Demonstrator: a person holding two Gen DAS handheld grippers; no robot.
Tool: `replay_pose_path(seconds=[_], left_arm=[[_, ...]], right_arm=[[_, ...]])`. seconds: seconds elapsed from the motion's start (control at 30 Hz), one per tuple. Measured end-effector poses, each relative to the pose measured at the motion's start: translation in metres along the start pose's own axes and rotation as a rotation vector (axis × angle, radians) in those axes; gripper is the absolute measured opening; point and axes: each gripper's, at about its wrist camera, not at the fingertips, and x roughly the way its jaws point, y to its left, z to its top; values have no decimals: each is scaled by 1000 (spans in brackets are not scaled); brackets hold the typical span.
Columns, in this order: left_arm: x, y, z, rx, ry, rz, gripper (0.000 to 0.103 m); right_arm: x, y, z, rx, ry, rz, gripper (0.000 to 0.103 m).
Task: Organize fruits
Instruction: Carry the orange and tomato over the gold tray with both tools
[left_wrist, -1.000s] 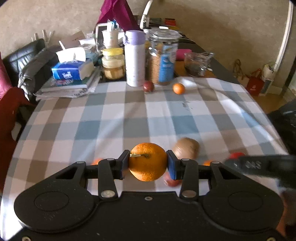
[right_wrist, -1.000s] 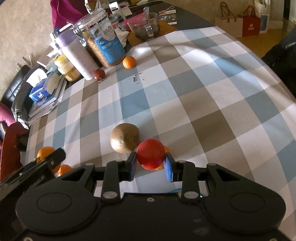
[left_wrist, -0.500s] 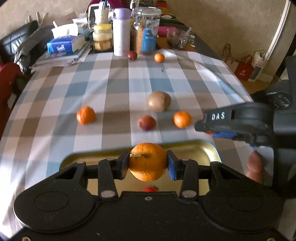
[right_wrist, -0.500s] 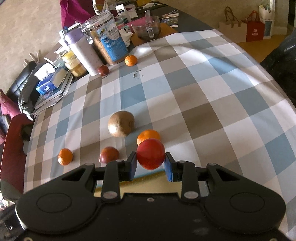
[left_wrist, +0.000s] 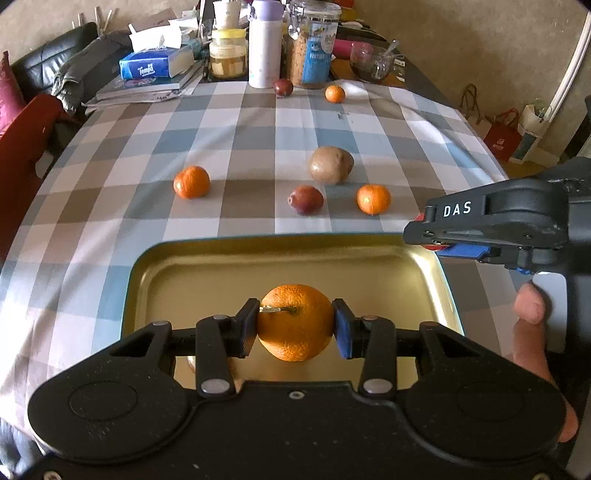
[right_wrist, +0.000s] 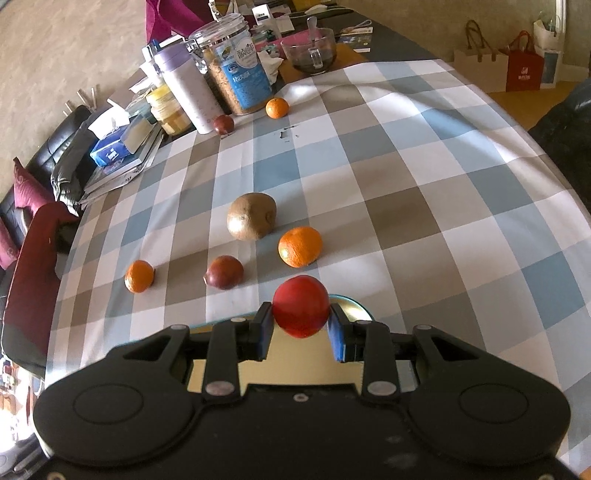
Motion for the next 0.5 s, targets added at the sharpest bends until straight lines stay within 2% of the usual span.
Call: replay_pose_path(seconds=[0.27,0.5], left_arm=[[4,9,-10,-26,19,3,50],[4,37,-8,-79,26,-1,50]], right_arm=[[-10,-6,-14,-13,15,28,33],[-24,-15,-31,-5,25,40,33]])
